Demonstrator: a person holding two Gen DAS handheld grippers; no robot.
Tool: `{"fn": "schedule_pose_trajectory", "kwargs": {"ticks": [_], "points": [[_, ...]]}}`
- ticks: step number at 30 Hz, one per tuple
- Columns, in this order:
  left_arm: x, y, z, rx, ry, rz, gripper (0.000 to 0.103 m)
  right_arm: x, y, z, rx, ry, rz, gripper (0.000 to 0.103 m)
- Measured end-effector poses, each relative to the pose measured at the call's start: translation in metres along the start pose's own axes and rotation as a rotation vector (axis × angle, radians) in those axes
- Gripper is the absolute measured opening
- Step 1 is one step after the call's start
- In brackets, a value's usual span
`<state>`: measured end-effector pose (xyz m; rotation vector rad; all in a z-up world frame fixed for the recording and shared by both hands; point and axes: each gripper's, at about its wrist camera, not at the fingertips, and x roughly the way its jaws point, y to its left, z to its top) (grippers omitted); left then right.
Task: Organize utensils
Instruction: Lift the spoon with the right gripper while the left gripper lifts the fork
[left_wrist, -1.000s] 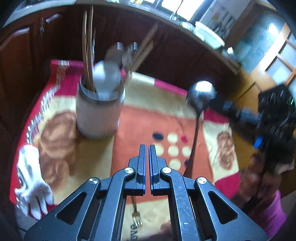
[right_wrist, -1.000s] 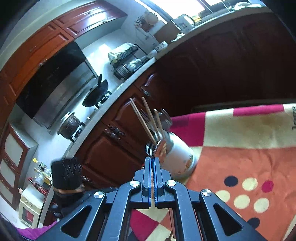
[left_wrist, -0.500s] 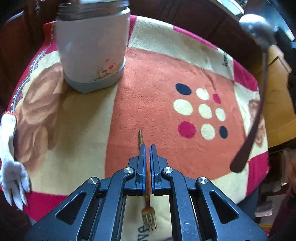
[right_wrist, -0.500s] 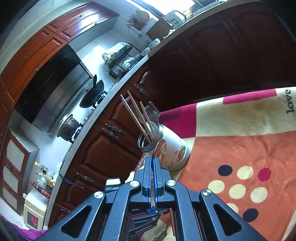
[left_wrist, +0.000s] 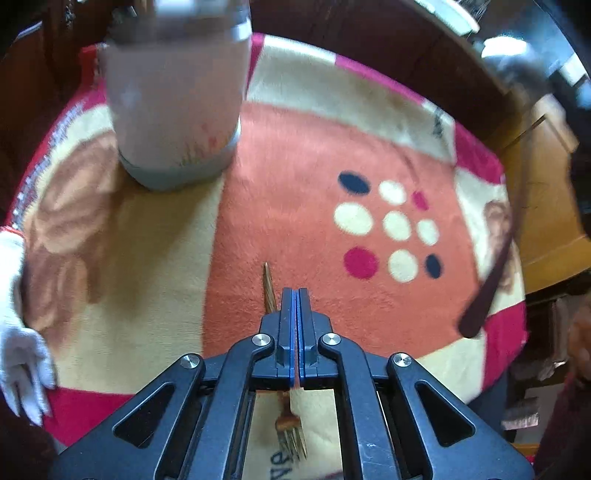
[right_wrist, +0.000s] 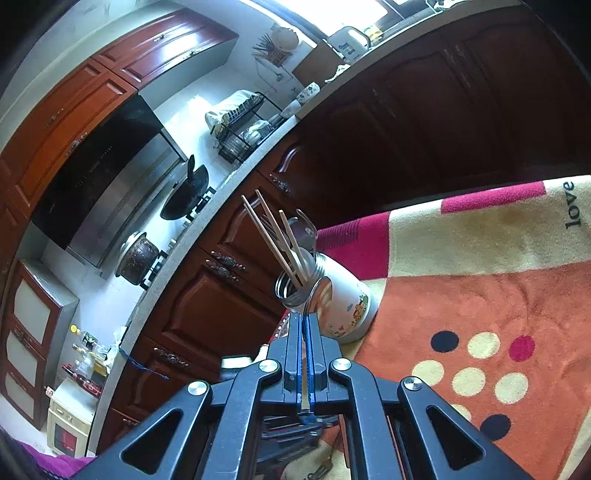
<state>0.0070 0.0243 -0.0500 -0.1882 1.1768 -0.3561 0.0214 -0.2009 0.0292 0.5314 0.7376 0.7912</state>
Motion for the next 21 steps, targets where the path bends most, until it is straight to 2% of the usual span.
{"fn": "schedule_pose_trajectory", "kwargs": {"ticks": [4,9,11,13,14,17,18,19,20,21], "points": [[-0.024,0.005,0.007,0.01,-0.043,-0.004,0.0,0.001,0.006,0.003,-0.015,-0.005,0.005,0.002],[-0.009,0.002,0.0,0.011,0.04,-0.013,0.002,0.004,0.011,0.001,-0.015,0.005,0.011,0.002],[0.001,-0.005,-0.006,0.033,0.064,0.018,0.011,0.005,0.012,-0.001,-0.02,0.014,0.01,0.002],[0.011,-0.01,-0.011,0.046,0.088,0.063,0.031,0.004,0.011,-0.002,-0.019,0.018,0.01,0.002],[0.017,-0.011,-0.013,0.049,0.101,0.085,0.031,0.003,0.01,-0.001,-0.018,0.018,0.009,0.002],[0.03,-0.013,-0.015,0.043,0.124,0.099,0.031,0.001,0.008,0.0,-0.014,0.012,0.01,0.002],[0.03,-0.016,-0.015,0.062,0.105,0.11,0.031,0.001,0.009,0.0,-0.012,0.011,0.009,0.002],[0.031,-0.017,-0.015,0.073,0.102,0.118,0.023,0.0,0.009,0.0,-0.008,0.01,0.01,0.002],[0.031,-0.017,-0.014,0.078,0.094,0.123,0.011,0.001,0.009,0.0,-0.007,0.009,0.01,0.002],[0.032,-0.015,-0.013,0.071,0.094,0.109,0.006,0.0,0.009,-0.001,-0.007,0.009,0.009,0.002]]}}
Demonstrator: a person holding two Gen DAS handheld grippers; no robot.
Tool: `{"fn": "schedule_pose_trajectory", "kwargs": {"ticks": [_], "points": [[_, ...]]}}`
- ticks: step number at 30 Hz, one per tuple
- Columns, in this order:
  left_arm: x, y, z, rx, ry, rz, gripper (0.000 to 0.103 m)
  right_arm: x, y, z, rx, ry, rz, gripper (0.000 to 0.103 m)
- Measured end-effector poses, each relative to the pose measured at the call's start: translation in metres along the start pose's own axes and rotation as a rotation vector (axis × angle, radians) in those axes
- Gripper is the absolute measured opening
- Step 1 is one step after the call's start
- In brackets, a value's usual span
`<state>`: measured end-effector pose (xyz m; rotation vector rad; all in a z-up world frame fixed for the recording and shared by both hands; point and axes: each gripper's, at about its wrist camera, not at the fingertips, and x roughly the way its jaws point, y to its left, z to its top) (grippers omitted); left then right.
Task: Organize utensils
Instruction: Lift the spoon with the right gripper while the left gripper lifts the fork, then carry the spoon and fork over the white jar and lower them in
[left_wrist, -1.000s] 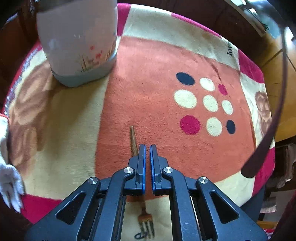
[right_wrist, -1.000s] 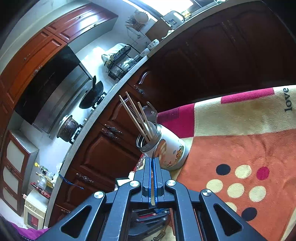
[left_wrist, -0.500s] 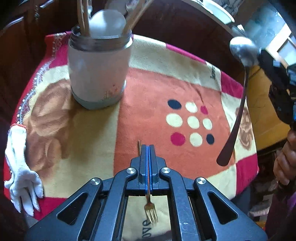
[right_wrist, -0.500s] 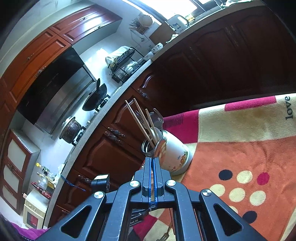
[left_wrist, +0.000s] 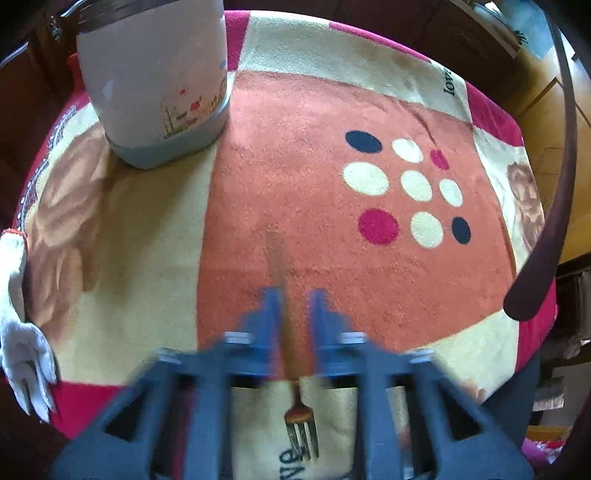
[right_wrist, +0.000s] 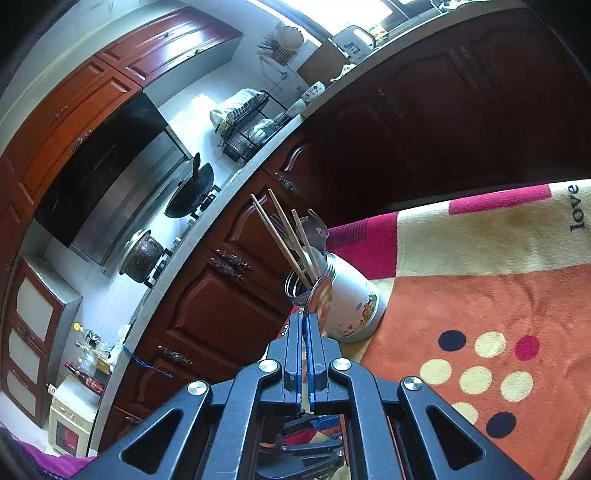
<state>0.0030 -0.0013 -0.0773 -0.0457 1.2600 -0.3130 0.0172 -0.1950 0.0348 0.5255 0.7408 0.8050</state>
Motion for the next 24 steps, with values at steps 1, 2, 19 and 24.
{"fn": "schedule_pose_trajectory", "kwargs": {"ticks": [1,2,19,24], "points": [[0.0,0.006,0.001,-0.015,0.002,-0.024,0.006,0.0,0.0,0.0,-0.001,-0.001,0.0,0.002],[-0.002,0.01,0.001,-0.027,-0.002,-0.036,0.006,-0.001,0.0,0.0,-0.001,-0.003,0.0,0.002],[-0.186,0.065,0.069,-0.129,-0.436,-0.117,0.006,0.023,0.041,0.031,-0.07,-0.039,0.06,0.002],[-0.195,0.085,0.109,-0.205,-0.536,-0.072,0.006,0.049,0.066,0.054,-0.115,-0.062,0.08,0.002]]}}
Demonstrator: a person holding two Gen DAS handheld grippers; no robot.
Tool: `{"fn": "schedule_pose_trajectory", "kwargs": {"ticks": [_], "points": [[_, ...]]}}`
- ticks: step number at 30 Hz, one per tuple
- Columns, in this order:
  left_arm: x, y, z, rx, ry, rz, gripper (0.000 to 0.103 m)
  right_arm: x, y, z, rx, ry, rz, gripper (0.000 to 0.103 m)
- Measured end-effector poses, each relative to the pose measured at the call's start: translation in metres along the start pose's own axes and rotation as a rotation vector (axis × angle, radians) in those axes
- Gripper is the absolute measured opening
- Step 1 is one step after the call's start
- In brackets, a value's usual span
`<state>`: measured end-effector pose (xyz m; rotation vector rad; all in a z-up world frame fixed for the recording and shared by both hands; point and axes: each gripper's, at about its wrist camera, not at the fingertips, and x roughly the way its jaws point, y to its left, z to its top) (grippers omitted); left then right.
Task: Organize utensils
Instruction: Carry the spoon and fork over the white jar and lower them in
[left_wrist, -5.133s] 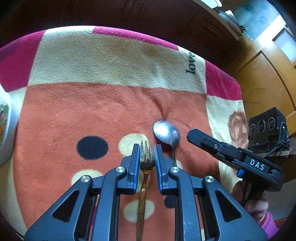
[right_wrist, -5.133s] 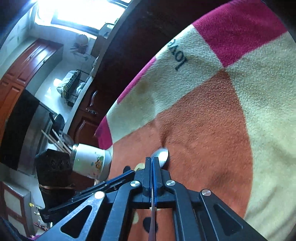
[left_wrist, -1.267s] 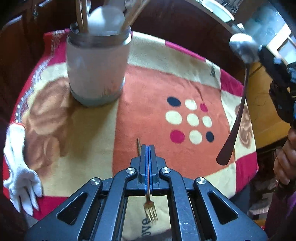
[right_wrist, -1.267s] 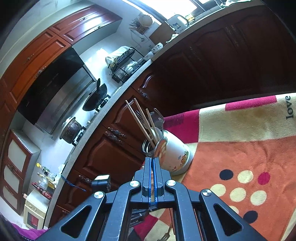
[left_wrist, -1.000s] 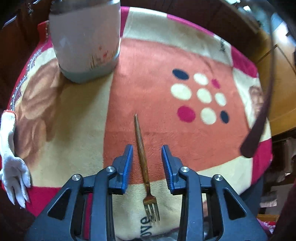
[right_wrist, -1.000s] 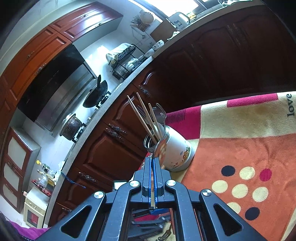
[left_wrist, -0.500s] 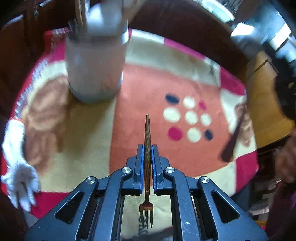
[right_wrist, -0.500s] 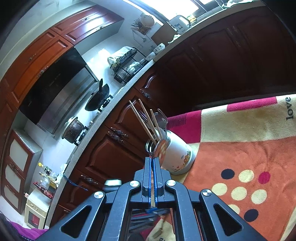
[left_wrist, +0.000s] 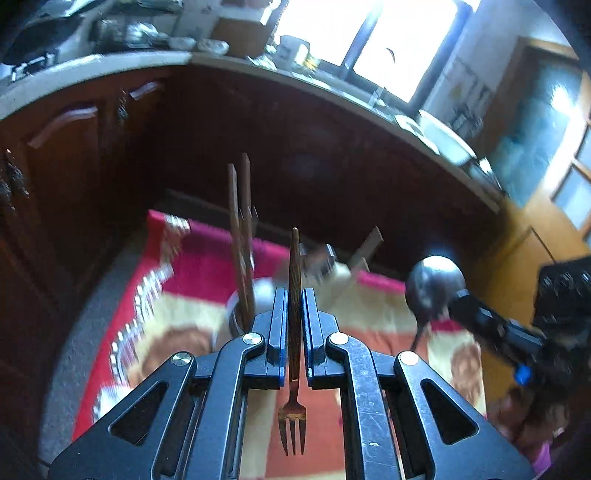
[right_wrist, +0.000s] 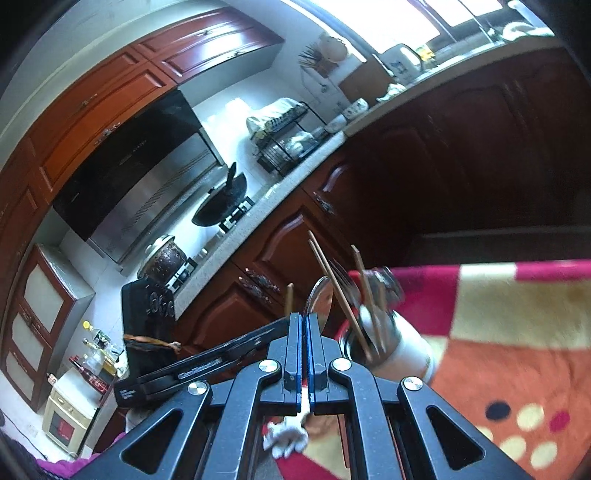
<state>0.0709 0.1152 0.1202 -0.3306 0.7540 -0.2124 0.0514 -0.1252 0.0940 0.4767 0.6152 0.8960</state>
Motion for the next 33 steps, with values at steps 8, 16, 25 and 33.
{"fn": "schedule_pose_trajectory", "kwargs": {"ticks": [8,16,25,33], "points": [[0.027,0.016,0.026,-0.035,-0.124,0.064,0.006,0.051,0.018,0.036,-0.085,-0.051,-0.014,0.002],[0.053,0.033,0.02,-0.046,-0.149,0.085,0.006,0.09,0.005,0.036,-0.148,-0.061,-0.101,0.002],[0.06,0.035,0.005,-0.033,-0.212,0.06,0.006,0.103,-0.011,0.022,-0.17,-0.048,-0.142,0.002],[0.065,0.045,-0.013,-0.062,-0.167,0.055,0.006,0.094,-0.012,0.002,-0.189,0.006,-0.151,0.002]]}}
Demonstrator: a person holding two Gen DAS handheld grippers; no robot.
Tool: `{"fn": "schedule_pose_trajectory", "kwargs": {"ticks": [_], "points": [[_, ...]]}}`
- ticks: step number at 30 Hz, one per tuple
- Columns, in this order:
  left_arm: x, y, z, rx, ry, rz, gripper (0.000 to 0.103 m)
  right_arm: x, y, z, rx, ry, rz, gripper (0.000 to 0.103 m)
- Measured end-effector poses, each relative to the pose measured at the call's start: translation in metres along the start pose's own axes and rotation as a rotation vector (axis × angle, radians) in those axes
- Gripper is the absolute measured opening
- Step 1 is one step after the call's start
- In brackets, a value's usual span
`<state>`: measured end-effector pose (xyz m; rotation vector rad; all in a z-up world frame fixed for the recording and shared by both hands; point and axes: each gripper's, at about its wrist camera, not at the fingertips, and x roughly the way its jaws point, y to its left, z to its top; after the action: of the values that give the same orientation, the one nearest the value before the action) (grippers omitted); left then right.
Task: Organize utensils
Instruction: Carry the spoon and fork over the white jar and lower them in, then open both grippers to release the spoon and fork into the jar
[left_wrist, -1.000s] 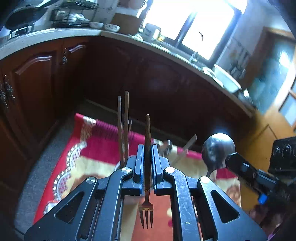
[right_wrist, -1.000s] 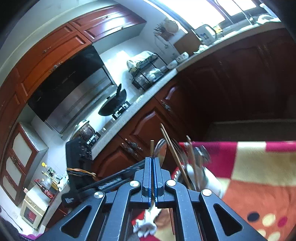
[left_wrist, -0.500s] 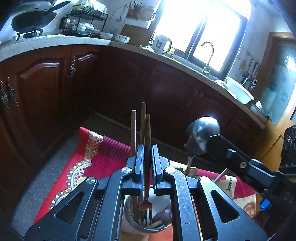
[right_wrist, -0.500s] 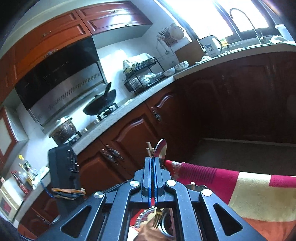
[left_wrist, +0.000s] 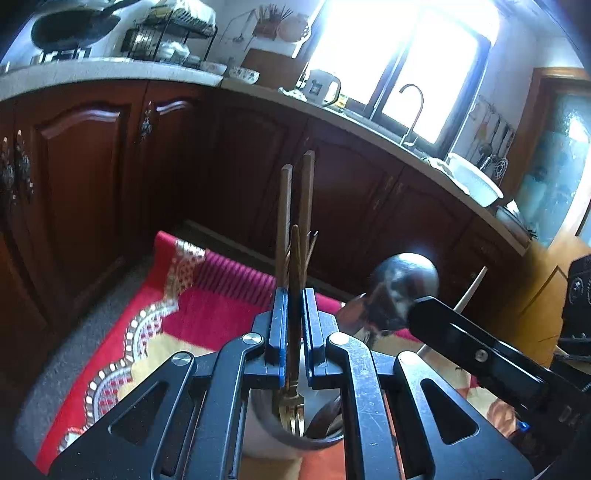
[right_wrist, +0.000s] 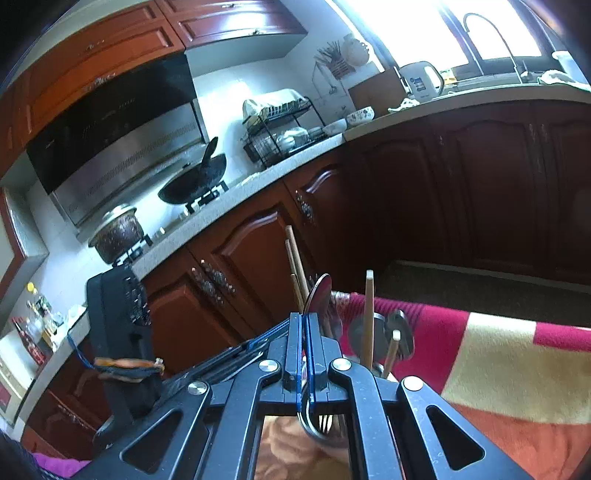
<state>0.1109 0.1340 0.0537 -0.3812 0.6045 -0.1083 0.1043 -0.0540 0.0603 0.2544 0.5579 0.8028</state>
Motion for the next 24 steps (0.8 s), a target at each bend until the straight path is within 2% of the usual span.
{"fn": "schedule_pose_trajectory", "kwargs": {"ticks": [5,11,17,20,22,24], "points": [[-0.007,-0.003,-0.007,0.01,0.021,-0.003,0.006,-0.002,-0.001,-0.009,0.002,0.027,-0.012,0.002],[-0.011,-0.01,-0.013,0.046,0.049,0.006,0.006,0.005,-0.01,-0.019,0.042,0.101,-0.029,0.002],[-0.014,-0.013,-0.017,0.065,0.068,0.022,0.006,-0.002,-0.014,-0.022,0.068,0.129,-0.042,0.003],[-0.017,-0.014,-0.018,0.078,0.073,0.029,0.012,-0.007,-0.014,-0.023,0.071,0.134,-0.044,0.003],[-0.019,-0.015,-0.019,0.088,0.072,0.035,0.023,-0.01,-0.012,-0.023,0.065,0.132,-0.045,0.005],[-0.022,-0.015,-0.019,0.091,0.071,0.04,0.029,-0.012,-0.011,-0.023,0.064,0.134,-0.048,0.009]]}}
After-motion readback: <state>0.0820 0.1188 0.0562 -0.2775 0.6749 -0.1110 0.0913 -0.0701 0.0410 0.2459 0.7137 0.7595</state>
